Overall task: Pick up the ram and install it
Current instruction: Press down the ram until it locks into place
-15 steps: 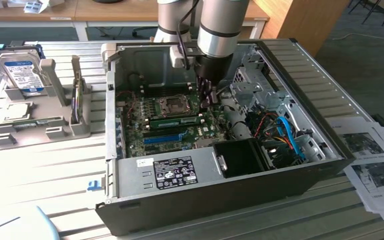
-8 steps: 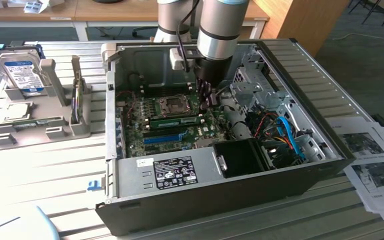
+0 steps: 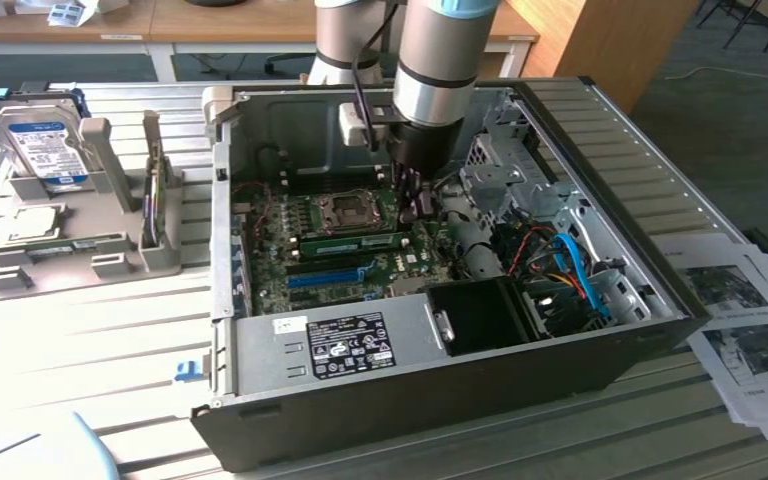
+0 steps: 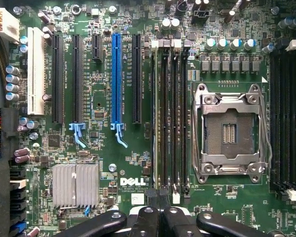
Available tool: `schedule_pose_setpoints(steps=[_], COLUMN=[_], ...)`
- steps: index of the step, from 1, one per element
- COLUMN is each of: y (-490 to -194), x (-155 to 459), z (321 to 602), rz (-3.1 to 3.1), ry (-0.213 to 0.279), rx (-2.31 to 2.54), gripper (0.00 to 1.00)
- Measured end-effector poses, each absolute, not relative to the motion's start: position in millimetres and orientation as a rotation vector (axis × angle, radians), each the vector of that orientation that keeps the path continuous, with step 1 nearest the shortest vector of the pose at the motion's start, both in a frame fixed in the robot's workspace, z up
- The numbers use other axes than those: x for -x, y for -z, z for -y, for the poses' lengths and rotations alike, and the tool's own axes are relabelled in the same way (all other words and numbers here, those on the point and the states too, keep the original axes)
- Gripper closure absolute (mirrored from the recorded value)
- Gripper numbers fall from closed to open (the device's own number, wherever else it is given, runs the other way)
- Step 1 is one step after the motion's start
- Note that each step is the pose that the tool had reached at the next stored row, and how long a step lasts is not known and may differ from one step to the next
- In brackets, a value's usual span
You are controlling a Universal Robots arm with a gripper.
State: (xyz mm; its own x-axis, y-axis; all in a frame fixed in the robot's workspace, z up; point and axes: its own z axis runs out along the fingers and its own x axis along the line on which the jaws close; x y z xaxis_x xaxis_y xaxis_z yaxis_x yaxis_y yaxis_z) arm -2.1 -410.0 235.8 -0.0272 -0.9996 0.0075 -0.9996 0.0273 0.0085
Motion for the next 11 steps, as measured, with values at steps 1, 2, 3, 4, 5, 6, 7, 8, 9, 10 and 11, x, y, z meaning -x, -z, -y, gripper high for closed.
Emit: schedule_pose_setpoints(steps=[1, 2, 3, 4, 5, 6, 7, 8, 9, 10, 11], y=[-235.8, -235.6, -235.0, -234.5, -234.0, -233.4, -232.8, -232.3, -231.8, -231.2, -230.7], x=[2.1, 2.1, 2.1, 2.1, 2.1, 2.1, 2.1, 2.1, 2.1, 2.1, 2.1], z=[410.0, 410.0, 409.9, 409.9, 410.0, 410.0, 410.0, 410.0, 410.0, 410.0, 410.0], rz=[2.243, 2.244, 2.244, 2.244, 2.244, 2.244, 2.244, 2.244, 2.243, 2.244, 2.244], ry=[0.001, 0.001, 0.002, 0.002, 0.001, 0.001, 0.002, 0.002, 0.001, 0.001, 0.001], rx=[-2.183, -2.183, -2.183, -2.183, -2.183, -2.183, -2.183, -2.183, -2.183, -2.183, -2.183], gripper=[0.91, 0.91, 0.91, 0.91, 0.91, 0.91, 0.91, 0.91, 0.91, 0.91, 0.91])
